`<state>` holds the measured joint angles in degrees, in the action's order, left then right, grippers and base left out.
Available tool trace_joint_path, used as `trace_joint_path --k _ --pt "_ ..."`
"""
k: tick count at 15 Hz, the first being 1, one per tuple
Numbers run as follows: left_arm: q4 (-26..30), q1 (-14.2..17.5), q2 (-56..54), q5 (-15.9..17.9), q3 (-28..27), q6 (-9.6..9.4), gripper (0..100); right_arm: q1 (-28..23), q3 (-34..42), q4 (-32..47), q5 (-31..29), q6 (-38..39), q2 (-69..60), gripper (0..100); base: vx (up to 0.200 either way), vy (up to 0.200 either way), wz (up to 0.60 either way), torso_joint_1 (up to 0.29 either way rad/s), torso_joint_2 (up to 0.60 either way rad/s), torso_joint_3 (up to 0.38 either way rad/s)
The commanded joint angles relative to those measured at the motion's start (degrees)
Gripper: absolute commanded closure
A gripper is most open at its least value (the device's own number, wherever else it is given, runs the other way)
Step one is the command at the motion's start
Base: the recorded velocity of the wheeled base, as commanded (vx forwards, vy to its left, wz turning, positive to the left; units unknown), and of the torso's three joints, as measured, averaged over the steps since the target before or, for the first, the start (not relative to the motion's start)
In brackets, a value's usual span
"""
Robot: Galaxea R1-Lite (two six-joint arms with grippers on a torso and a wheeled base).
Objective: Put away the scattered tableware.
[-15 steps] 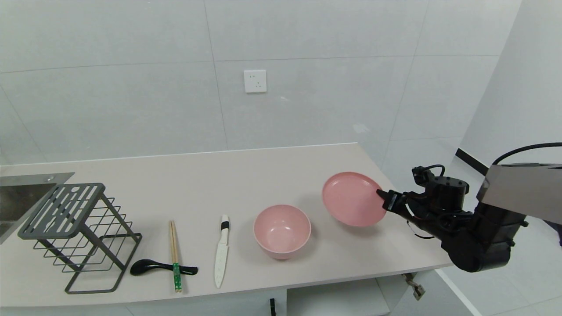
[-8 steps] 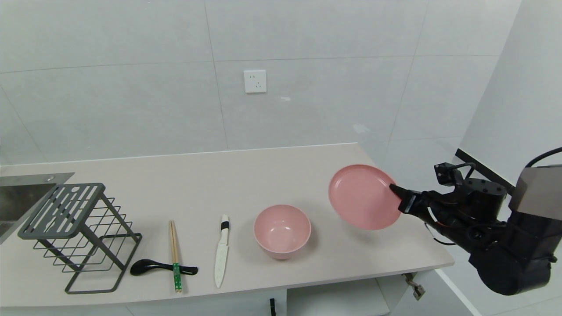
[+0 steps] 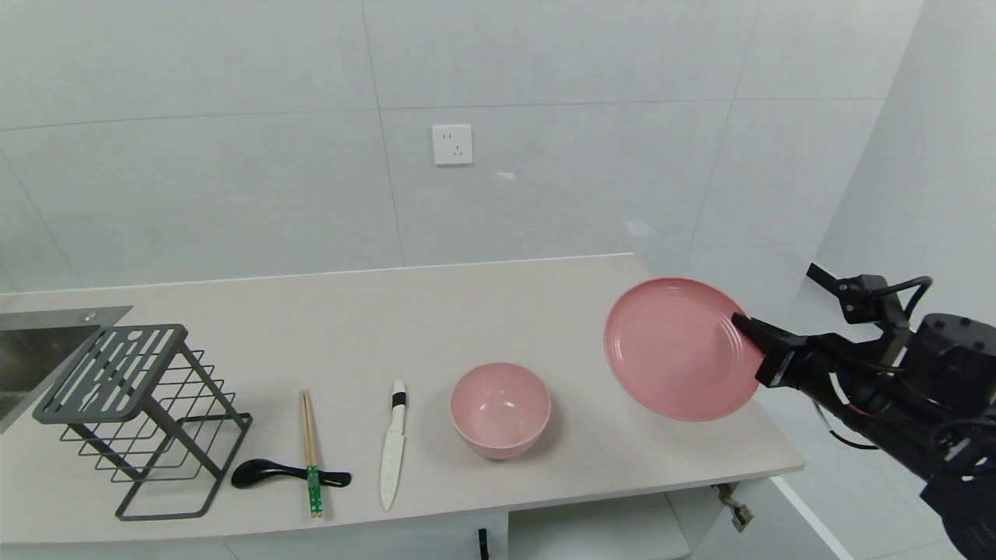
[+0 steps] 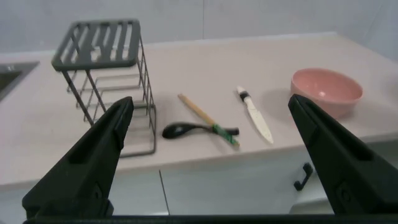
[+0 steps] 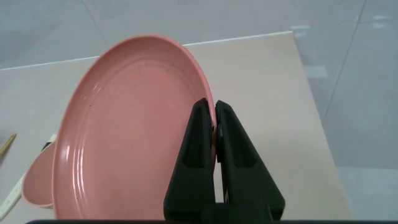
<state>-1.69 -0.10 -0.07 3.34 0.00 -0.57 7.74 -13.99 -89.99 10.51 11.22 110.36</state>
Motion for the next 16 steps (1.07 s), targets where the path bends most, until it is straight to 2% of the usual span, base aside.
trace_joint_path --k 1,2,3,4,7,8,9,10,12,14,15,16 --pt "-9.6 0.1 0.1 -0.3 0.0 0.22 0 1.0 2.7 0.0 0.0 -0.3 -9.6 100 0.0 0.0 0.0 0.0 0.0 0.0" --pt "-13.2 0.1 0.1 -0.4 0.0 0.57 0 2.5 4.1 0.0 0.1 -0.2 -12.4 100 0.0 0.0 0.0 0.0 0.0 0.0" --pt "-11.9 0.0 0.1 -0.4 0.0 0.84 0 2.9 4.9 0.0 0.2 -0.2 -13.1 100 0.0 0.0 0.0 0.0 0.0 0.0" --pt "-9.6 0.0 0.1 0.8 -0.5 1.8 0 2.7 5.2 0.0 0.2 -0.3 -13.5 100 0.0 0.0 0.0 0.0 0.0 0.0" --pt "0.0 -0.9 5.5 7.9 -7.8 3.21 0 2.6 6.5 0.0 1.1 -2.8 -18.0 100 0.0 0.0 0.0 0.0 0.0 0.0" --pt "0.7 -1.4 7.5 8.8 -8.7 3.91 0 2.6 6.5 0.0 1.6 -2.9 -18.9 100 0.0 0.0 0.0 0.0 0.0 0.0" --pt "0.6 -2.2 9.7 9.8 -9.1 4.79 0 2.6 6.5 0.0 2.0 -2.9 -19.7 100 0.0 0.0 0.0 0.0 0.0 0.0" --pt "-0.6 -4.6 16.8 11.6 -10.9 7.34 0 2.6 6.7 0.0 2.1 -3.5 -21.1 100 0.0 0.0 0.0 0.0 0.0 0.0" --pt "-3.4 -7.4 22.3 13.3 -11.4 9.89 0 2.5 7.3 0.0 4.8 -5.5 -22.9 100 0.0 0.0 0.0 0.0 0.0 0.0" --pt "-5.5 -10.0 27.8 16.0 -11.2 10.5 0 2.9 7.8 0.0 5.8 -5.6 -23.4 100 0.0 0.0 0.0 0.0 0.0 0.0" --pt "-5.5 -10.0 27.8 16.0 -11.2 10.5 0 2.9 7.8 0.0 5.8 -5.6 -23.4 100 0.0 0.0 0.0 0.0 0.0 0.0" --pt "-5.5 -11.9 30.5 18.5 -10.2 10.68 0 2.9 8.3 0.0 7.9 -5.7 -23.1 100 0.0 0.0 0.0 0.0 0.0 0.0"
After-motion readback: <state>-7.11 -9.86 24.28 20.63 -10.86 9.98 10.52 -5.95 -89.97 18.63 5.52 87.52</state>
